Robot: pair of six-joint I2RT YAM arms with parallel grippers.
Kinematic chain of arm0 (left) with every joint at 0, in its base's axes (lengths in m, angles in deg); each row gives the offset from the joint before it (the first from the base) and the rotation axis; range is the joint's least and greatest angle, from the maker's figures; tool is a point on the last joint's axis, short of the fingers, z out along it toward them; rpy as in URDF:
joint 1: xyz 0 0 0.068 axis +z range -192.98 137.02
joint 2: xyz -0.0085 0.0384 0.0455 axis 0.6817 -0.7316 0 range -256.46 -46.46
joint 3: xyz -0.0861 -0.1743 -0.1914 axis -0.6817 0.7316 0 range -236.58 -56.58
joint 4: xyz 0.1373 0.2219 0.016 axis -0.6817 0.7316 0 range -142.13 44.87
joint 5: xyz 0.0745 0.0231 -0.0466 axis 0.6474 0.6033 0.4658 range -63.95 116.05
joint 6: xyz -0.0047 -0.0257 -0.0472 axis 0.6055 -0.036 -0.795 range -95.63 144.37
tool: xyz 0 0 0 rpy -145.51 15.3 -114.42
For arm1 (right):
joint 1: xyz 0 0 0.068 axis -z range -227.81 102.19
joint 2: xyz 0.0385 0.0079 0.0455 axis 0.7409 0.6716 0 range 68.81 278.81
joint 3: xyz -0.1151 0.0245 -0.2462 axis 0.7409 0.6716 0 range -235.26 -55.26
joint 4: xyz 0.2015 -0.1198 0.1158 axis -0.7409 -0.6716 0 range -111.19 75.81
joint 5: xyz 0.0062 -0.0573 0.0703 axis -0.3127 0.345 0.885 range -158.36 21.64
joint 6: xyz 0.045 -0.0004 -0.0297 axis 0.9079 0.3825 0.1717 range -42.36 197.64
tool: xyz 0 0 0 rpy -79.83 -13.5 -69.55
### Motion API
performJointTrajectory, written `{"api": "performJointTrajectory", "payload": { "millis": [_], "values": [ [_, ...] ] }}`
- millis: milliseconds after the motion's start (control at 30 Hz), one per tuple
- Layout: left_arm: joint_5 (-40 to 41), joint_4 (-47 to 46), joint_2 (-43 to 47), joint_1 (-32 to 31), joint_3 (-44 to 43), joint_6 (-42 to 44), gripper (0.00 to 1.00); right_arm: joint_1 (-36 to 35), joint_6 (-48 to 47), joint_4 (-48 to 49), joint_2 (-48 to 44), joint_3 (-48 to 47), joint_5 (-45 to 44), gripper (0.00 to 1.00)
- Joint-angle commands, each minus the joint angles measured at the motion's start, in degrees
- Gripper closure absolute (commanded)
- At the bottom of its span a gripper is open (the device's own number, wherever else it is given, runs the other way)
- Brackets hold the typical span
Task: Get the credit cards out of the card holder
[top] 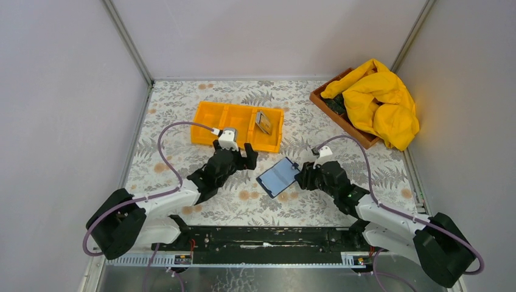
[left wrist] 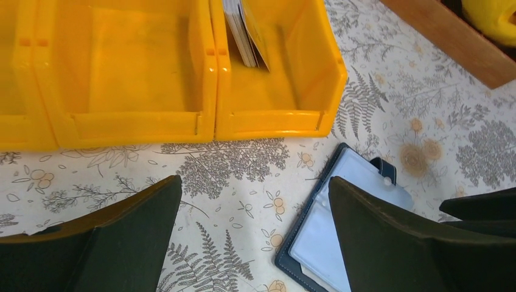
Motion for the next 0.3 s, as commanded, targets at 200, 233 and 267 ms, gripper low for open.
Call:
{"api": "performJointTrajectory", "payload": {
  "millis": [200,233,267],
  "values": [
    [4.4,-3.5,1.6,-0.2,0.7,-1.1,0.03,-0.3,-0.1,0.7,-0.6,-0.1,-6.2,0.43],
    [4.4,-2.9,1.6,-0.1,0.3,-1.1,0.03,-0.3,-0.1,0.5,-1.0,-0.1,-6.2,0.42],
    [4.1,-2.2,1.6,-0.1,0.0,-1.1,0.03,-0.3,-0.1,0.6,-1.4,0.0,-6.1,0.41]
  ]
}}
